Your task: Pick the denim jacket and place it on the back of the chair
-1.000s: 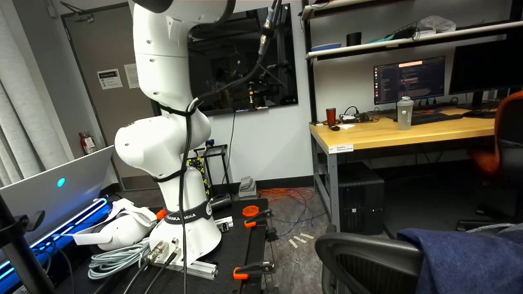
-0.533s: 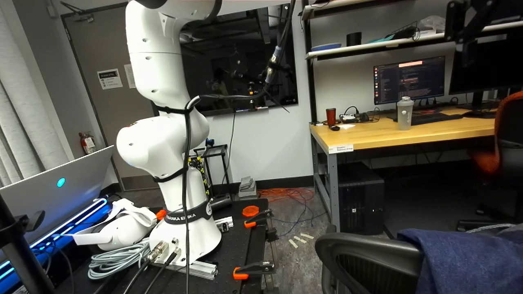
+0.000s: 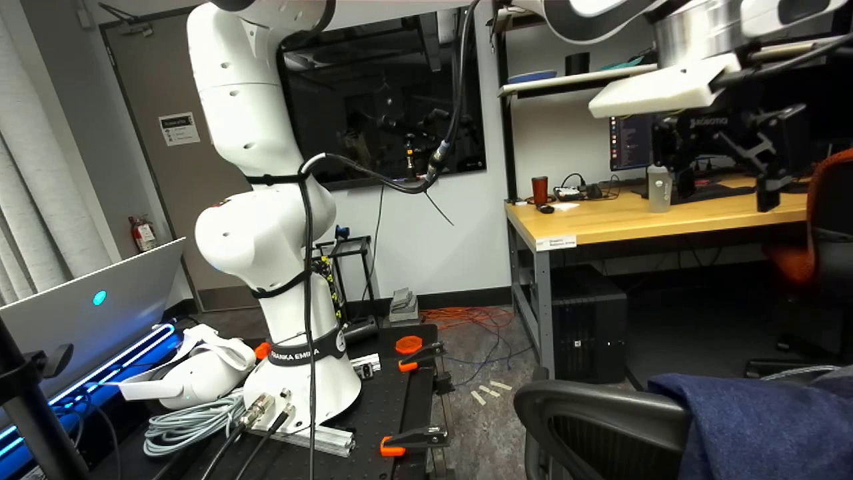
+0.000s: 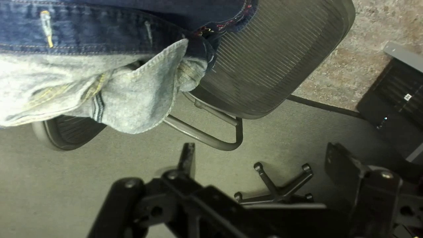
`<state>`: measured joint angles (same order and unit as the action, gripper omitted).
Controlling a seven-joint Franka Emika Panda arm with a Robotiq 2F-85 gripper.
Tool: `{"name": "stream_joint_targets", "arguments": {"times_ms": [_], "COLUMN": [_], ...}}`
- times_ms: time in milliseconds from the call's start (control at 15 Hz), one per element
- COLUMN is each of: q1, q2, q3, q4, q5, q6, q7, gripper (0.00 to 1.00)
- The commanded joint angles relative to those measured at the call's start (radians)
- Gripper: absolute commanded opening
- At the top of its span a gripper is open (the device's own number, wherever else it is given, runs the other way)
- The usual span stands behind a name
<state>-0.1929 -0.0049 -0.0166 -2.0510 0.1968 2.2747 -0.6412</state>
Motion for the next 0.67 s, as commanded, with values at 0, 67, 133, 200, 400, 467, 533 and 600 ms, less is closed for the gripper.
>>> {"name": "stream_joint_targets", "arguments": {"times_ms": [0,67,133,200,400,467,533,600], "q1": [0.041,0.045,0.046,0.046,0.046,0.046,0.046,0.046], "q2": [-0.012,-0.022,-0.029,-0.034,-0.041,-0.041,-0.041,-0.041], "q3": [-0.034,-0.034,-0.036,-0.038,-0.041,-0.041,-0.041,-0.041], "q4": [-0.029,-0.048,-0.054,-0.056,-0.058,-0.059,-0.06,-0.061], "q5": [-0.002,-0.002,-0.003,-0.003,-0.003,-0.003,-0.003,-0.003], "q6": [0.017,0.025,0.026,0.026,0.026,0.026,0.026,0.026], "q7": [0.006,0.009,0.01,0.01,0.01,0.01,0.01,0.01], "gripper": [1.0,1.0,1.0,1.0,1.0,1.0,1.0,1.0]}}
